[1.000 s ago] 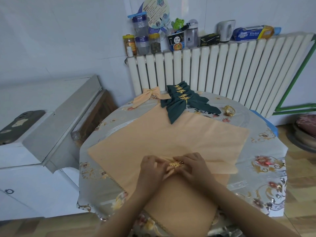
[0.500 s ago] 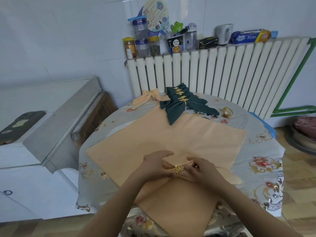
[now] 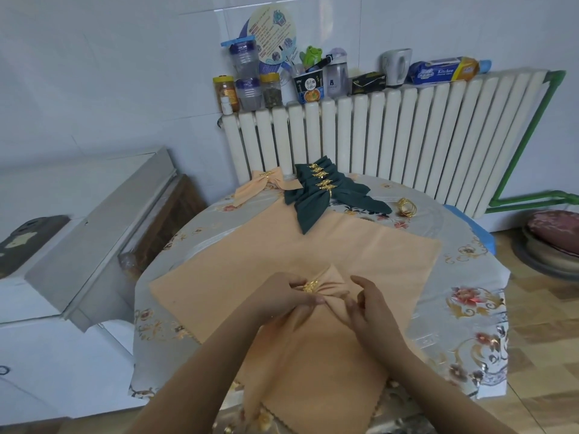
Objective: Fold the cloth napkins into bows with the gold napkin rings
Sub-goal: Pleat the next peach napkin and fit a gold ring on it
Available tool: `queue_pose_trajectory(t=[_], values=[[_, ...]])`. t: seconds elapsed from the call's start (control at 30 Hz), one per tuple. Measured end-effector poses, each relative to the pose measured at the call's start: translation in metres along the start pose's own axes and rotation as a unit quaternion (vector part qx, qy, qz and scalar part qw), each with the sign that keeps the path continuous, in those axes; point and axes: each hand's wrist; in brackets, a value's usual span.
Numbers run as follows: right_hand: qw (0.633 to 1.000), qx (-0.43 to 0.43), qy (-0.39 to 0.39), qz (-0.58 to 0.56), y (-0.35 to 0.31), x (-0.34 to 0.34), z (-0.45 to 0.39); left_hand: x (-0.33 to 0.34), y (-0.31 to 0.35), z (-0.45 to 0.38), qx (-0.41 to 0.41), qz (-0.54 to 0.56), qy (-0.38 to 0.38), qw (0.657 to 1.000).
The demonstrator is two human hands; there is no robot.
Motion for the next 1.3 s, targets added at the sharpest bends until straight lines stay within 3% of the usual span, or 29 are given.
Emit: queue_pose_trajectory(t=[0.17,0.23,0.3,0.4,0.5,0.6,0.67,0.77,0.83,0.93,1.07,1.13,1.23,1.3], values=[[0.997,0.05,-0.018,-0.054,-0.002,0.016,0.007,0.002,0.005,0.006,-0.003,0.075,0.067,0.995],[0.991,0.083,-0.027,-0.099,-0.004,0.013,0.002,-0.001,0.005,0.004,0.016,0.039,0.091,0.995],[0.984,0.096,-0.028,-0.149,-0.009,0.007,-0.003,-0.008,0.006,0.003,0.043,-0.016,0.067,0.997],[0.971,0.09,-0.047,-0.216,-0.022,-0.004,-0.01,-0.011,0.014,0.005,0.093,-0.088,0.026,0.991],[0.97,0.07,-0.08,-0.218,-0.032,-0.009,-0.014,-0.009,0.018,0.01,0.127,-0.124,0.042,0.983],[0.963,0.072,-0.053,-0.254,-0.032,-0.01,-0.017,-0.003,0.014,0.014,0.085,0.006,0.113,0.99],[0.954,0.085,-0.031,-0.286,-0.03,-0.01,-0.018,-0.002,0.012,0.017,-0.009,0.084,0.156,0.984],[0.939,0.111,-0.02,-0.325,-0.03,-0.008,-0.017,-0.001,0.003,0.022,-0.125,0.193,0.066,0.971],[0.934,0.124,-0.021,-0.333,-0.032,-0.006,-0.015,0.001,-0.004,0.027,-0.128,0.286,0.025,0.949],[0.926,0.146,-0.022,-0.348,-0.033,-0.004,-0.015,0.008,-0.014,0.025,-0.098,0.396,0.034,0.912],[0.907,0.188,-0.025,-0.377,-0.037,-0.004,-0.018,0.017,-0.018,0.02,-0.062,0.458,0.048,0.885],[0.907,0.205,-0.01,-0.368,-0.039,-0.005,-0.019,0.025,-0.016,0.02,-0.034,0.43,0.088,0.898],[0.912,0.222,0.01,-0.344,-0.041,-0.005,-0.02,0.035,-0.013,0.02,-0.001,0.29,0.174,0.941],[0.929,0.195,0.025,-0.313,-0.043,-0.007,-0.021,0.033,-0.011,0.023,0.027,0.247,0.162,0.955]])
Point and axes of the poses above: each hand's wrist, its own z-axis away from the middle knuckle, its own x-axis out of the palm, y = z × x, and after that the axes turned 4 degrees about x, right-handed
